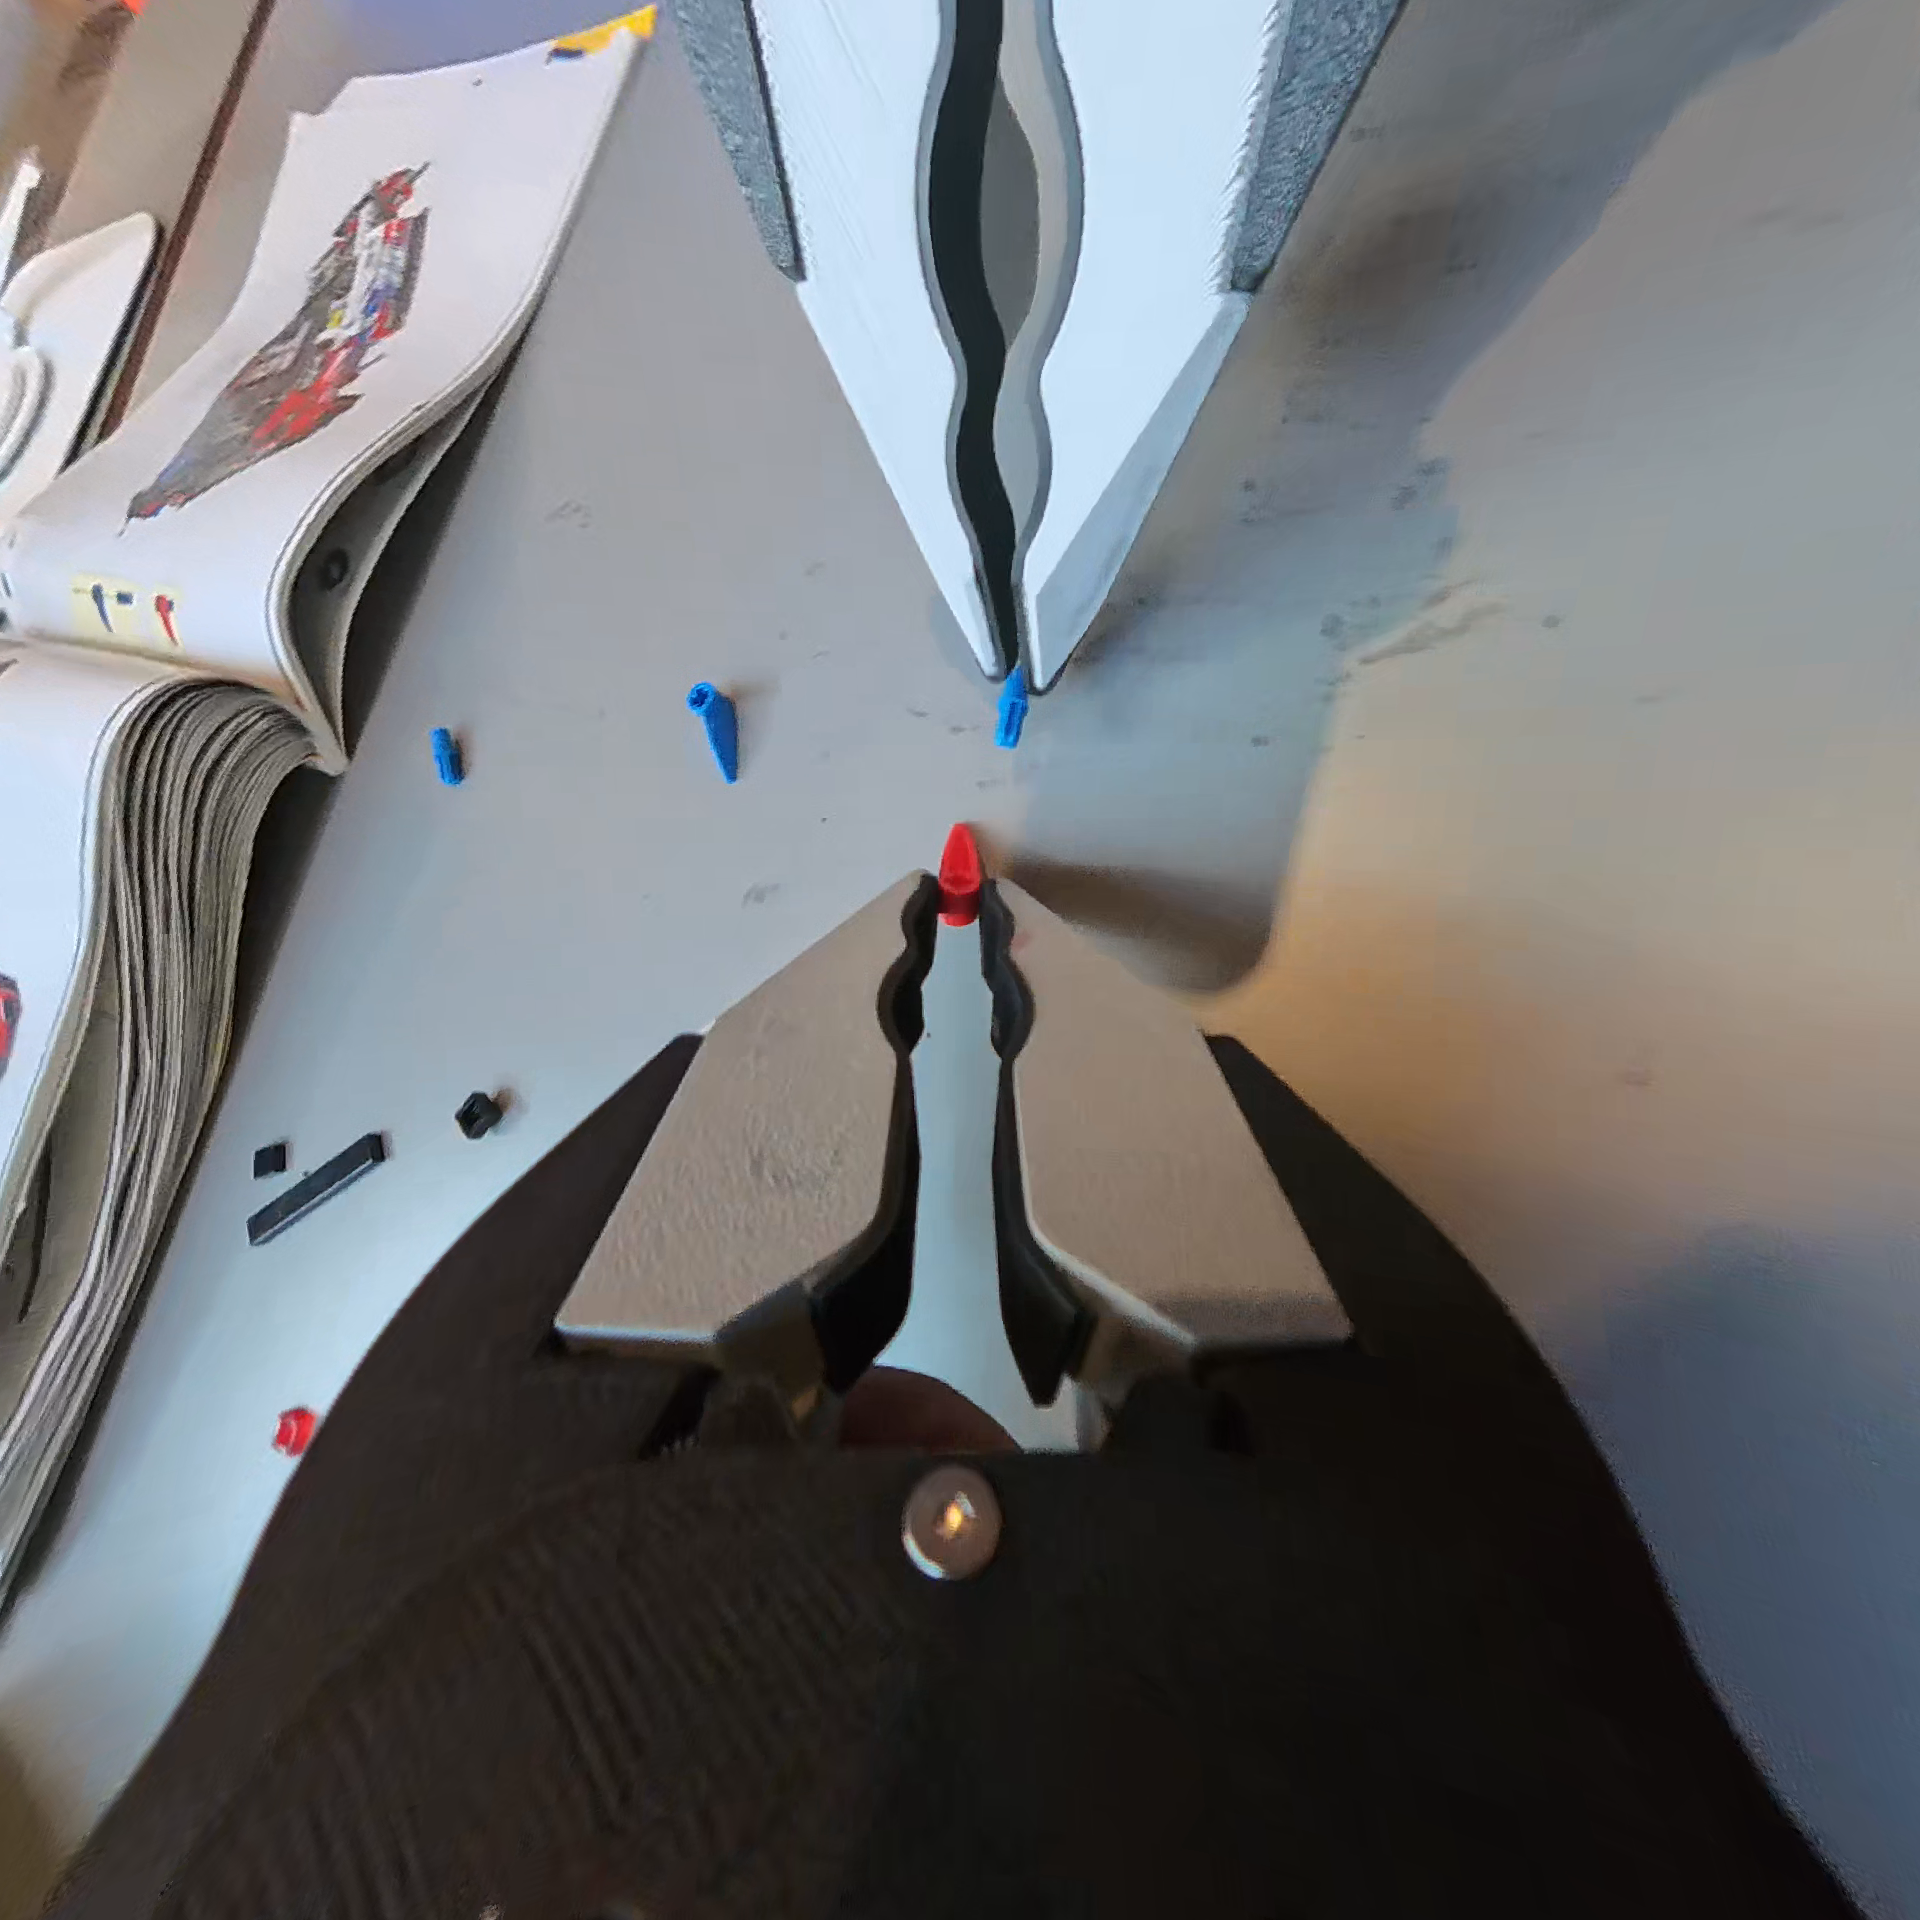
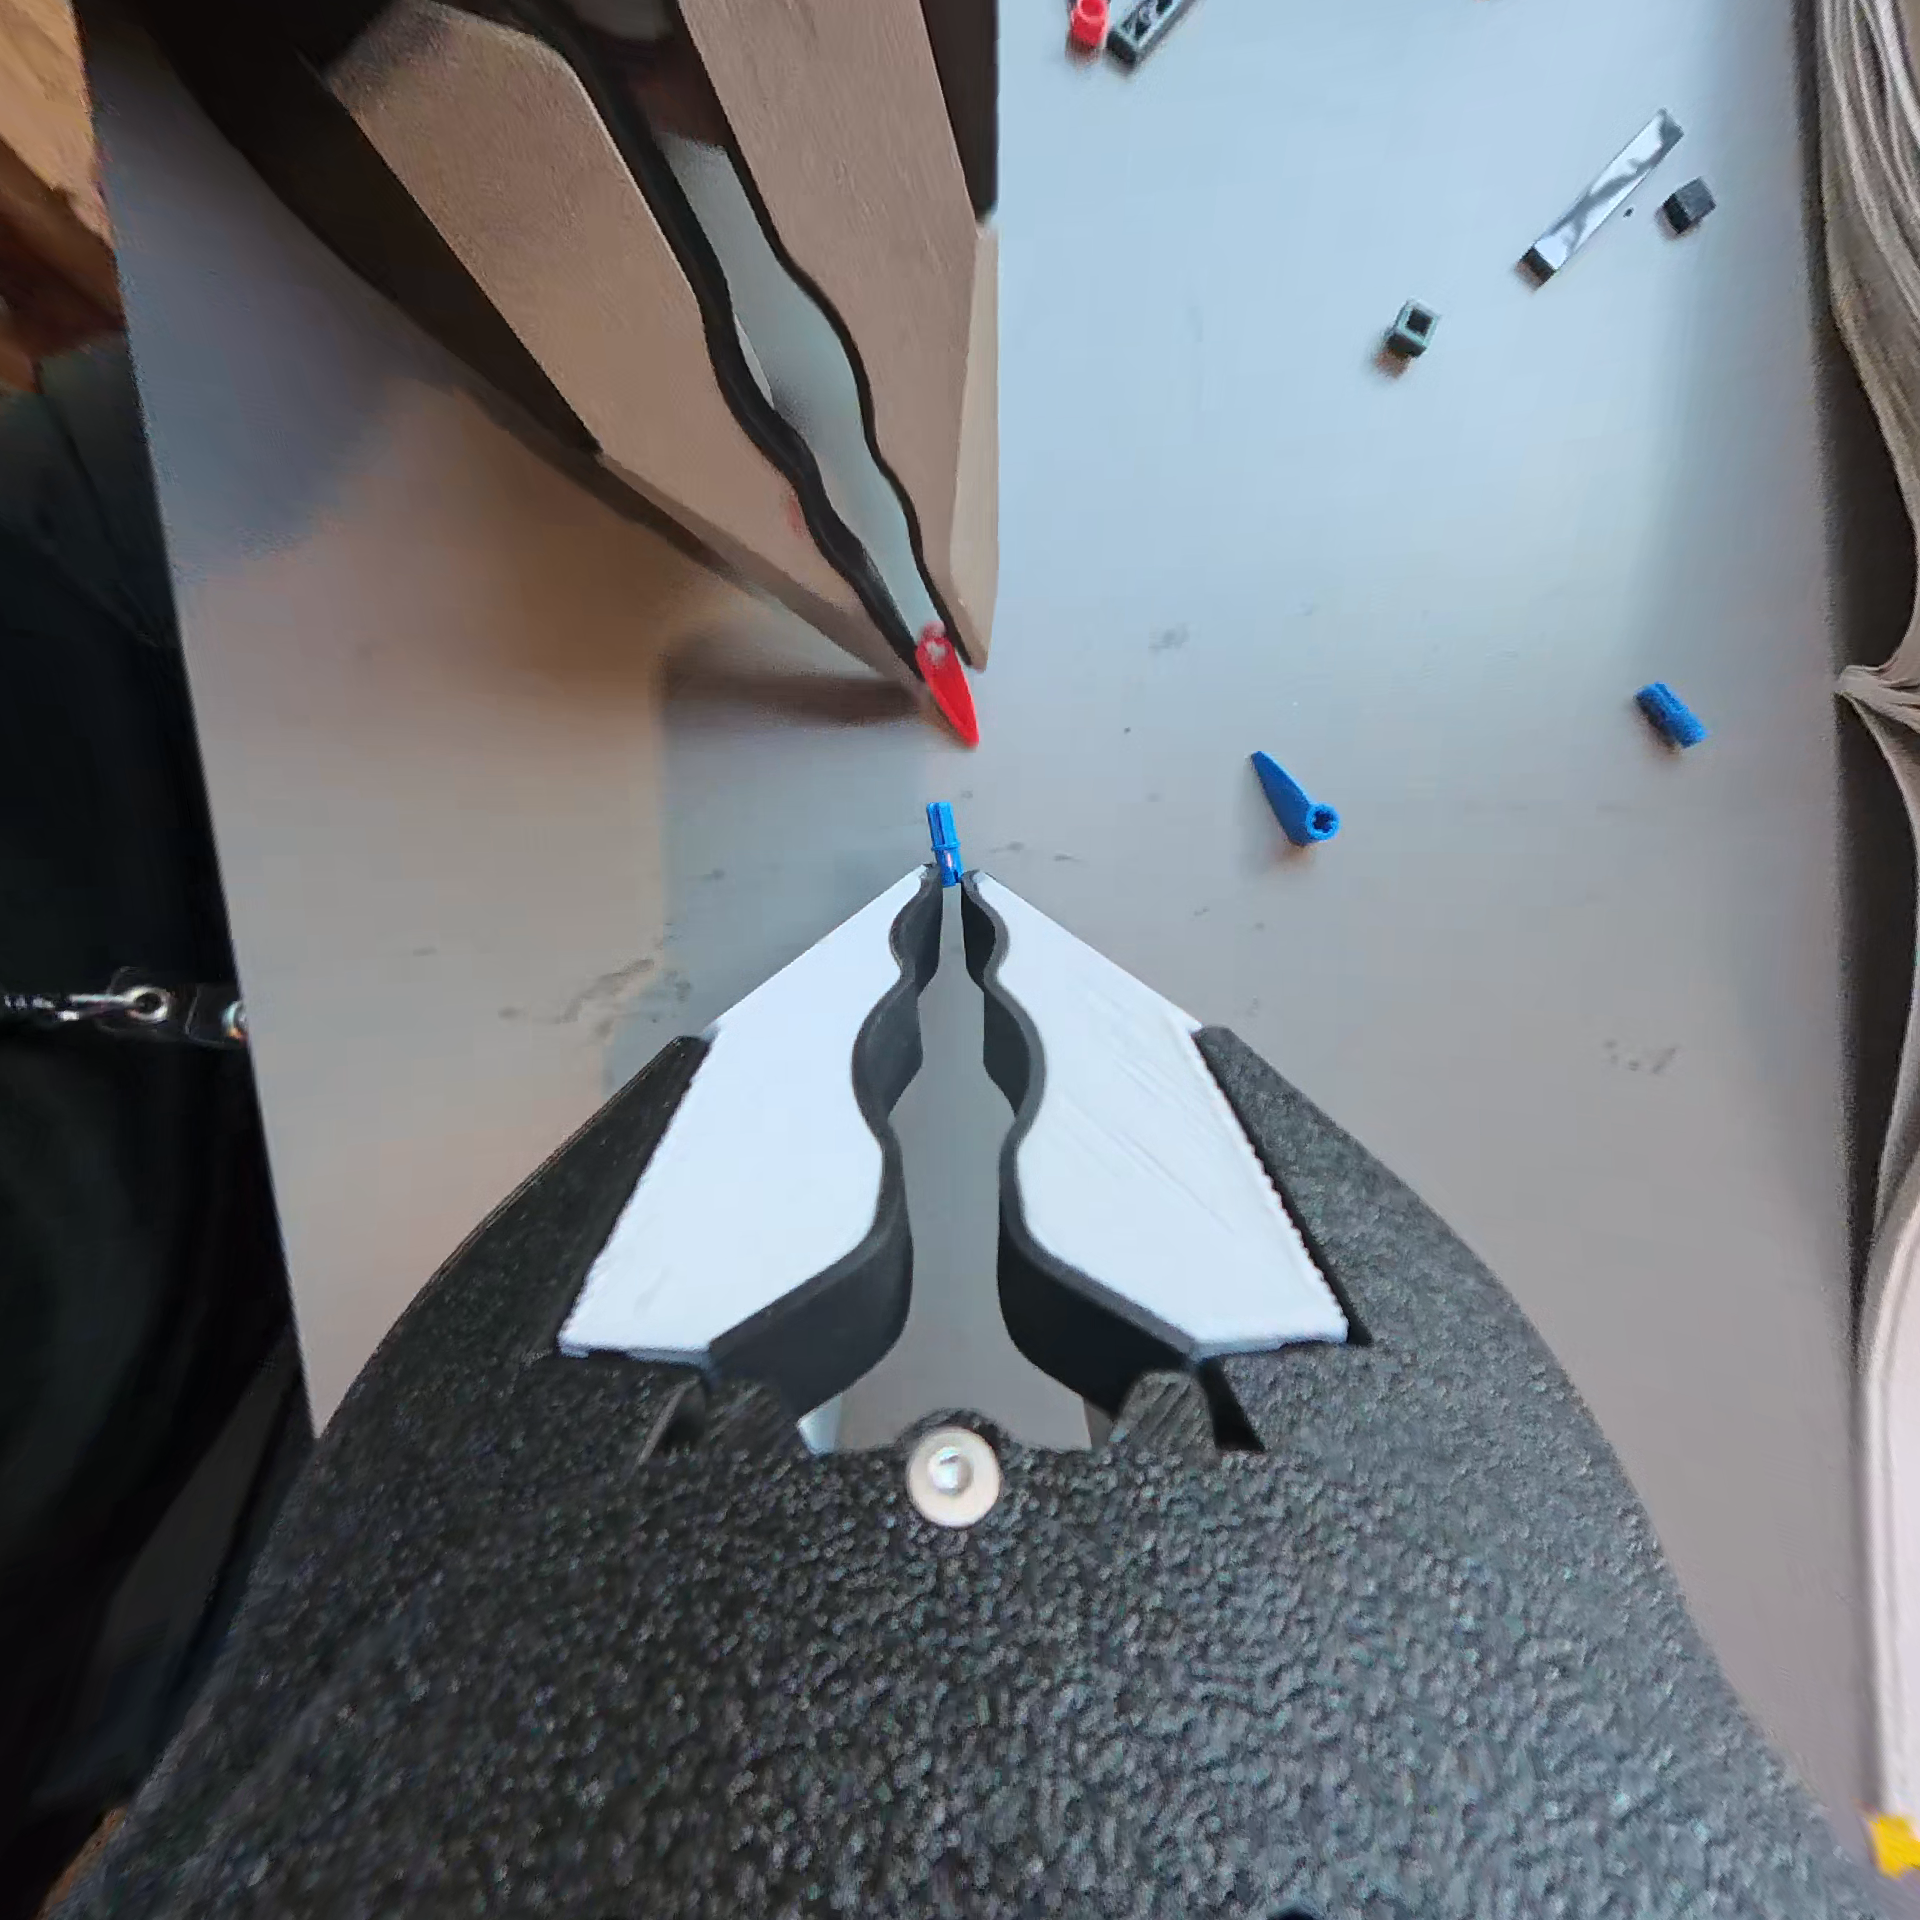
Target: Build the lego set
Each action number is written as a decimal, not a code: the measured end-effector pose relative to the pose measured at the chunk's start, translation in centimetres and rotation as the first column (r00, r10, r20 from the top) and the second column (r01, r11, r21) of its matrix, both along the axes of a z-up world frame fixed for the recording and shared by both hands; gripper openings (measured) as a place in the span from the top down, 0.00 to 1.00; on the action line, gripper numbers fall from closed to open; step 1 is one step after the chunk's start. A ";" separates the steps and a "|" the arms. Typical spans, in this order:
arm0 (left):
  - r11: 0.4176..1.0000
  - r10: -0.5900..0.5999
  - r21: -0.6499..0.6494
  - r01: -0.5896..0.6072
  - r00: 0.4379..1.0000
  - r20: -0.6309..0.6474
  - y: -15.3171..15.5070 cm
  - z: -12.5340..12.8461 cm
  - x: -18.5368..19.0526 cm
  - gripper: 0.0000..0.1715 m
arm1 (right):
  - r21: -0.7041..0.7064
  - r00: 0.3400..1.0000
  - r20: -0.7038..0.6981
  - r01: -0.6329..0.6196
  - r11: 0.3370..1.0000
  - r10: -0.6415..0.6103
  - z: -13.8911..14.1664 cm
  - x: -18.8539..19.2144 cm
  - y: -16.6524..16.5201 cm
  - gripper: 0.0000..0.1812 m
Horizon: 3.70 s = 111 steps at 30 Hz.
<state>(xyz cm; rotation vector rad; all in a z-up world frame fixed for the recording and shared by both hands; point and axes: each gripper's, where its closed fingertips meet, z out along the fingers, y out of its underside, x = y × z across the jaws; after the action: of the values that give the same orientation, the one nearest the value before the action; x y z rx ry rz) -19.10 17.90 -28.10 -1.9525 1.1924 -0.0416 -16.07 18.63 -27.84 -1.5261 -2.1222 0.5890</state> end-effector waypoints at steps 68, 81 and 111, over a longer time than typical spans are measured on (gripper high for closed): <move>0.959 -0.040 0.283 -0.020 0.978 0.203 -0.6 6.4 2.9 1.00 | -0.501 0.894 -0.410 -0.055 0.864 -0.180 7.3 0.9 -2.9 0.96; 0.905 0.039 0.418 -0.083 0.993 0.114 0.0 8.1 3.2 1.00 | -0.619 0.850 -0.375 0.066 0.782 -0.369 8.2 -0.3 -1.3 0.95; 0.981 0.189 -0.045 -0.186 0.979 0.077 -1.4 1.0 0.6 0.85 | -0.430 0.967 -0.081 0.185 0.884 -0.242 3.3 -1.6 -1.2 0.98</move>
<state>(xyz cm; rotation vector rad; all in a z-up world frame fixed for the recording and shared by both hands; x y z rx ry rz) -18.50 16.45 -27.13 -2.0687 0.9566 -0.0451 -17.71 17.47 -24.58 -1.8582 -1.7664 1.0871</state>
